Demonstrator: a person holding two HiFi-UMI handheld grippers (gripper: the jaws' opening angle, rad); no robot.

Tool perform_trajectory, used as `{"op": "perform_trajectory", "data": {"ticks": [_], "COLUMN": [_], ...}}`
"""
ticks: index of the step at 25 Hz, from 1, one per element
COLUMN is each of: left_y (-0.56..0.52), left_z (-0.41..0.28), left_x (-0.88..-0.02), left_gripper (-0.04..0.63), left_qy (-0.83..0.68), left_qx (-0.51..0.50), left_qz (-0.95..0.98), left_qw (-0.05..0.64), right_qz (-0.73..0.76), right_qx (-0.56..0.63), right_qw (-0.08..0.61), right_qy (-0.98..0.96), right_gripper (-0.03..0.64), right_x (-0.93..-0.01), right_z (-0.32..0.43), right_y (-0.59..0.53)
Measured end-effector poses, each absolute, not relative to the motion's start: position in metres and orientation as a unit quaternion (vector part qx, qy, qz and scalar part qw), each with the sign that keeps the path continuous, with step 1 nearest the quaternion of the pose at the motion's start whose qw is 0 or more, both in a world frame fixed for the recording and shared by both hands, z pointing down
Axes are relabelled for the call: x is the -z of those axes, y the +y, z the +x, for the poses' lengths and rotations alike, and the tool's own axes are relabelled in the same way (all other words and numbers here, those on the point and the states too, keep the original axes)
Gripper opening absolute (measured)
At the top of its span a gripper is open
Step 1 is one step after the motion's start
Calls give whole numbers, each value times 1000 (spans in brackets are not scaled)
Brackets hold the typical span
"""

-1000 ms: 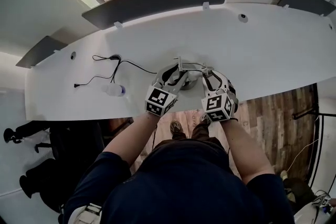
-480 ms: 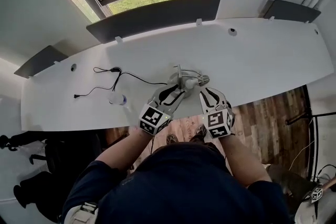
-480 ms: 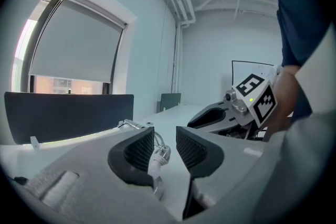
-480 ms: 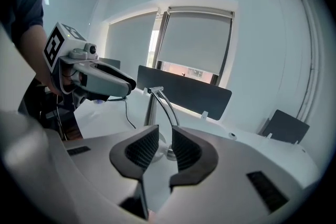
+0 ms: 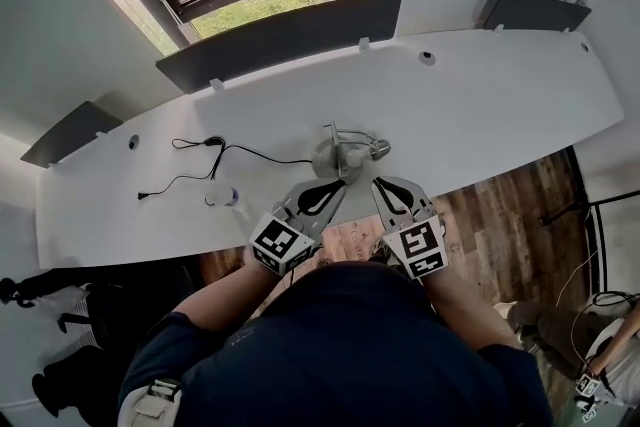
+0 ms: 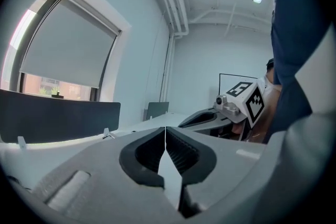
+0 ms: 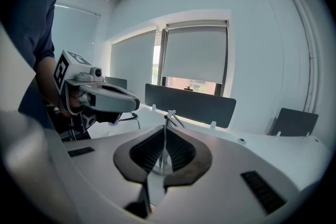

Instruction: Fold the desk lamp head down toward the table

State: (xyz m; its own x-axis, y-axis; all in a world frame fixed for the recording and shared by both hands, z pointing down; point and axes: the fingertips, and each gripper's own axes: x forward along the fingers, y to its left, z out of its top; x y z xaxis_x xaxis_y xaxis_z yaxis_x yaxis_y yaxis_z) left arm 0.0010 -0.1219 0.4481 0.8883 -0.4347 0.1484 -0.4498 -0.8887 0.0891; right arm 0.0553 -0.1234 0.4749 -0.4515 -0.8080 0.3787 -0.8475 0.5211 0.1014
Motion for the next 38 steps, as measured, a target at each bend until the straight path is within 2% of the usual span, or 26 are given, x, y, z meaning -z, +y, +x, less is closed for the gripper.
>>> {"op": "perform_trajectory", "data": {"ticks": [10,38], "left_y": [-108,-105], "left_z": [15,18], "left_x": [-441,-443], "left_gripper": [6,6], "left_qy": [-203,-210], "left_qx": [-50,-50], "left_qz": [976,974], "left_qw": [62,70], "right_qz": [482,467], "right_qx": [-92,-104], "right_qw": [123,121], "right_qy": [-862,-870], "right_gripper": [10,9], "right_x": [-458,-461], "right_z": [60,61], "right_y": [-111,-112]}}
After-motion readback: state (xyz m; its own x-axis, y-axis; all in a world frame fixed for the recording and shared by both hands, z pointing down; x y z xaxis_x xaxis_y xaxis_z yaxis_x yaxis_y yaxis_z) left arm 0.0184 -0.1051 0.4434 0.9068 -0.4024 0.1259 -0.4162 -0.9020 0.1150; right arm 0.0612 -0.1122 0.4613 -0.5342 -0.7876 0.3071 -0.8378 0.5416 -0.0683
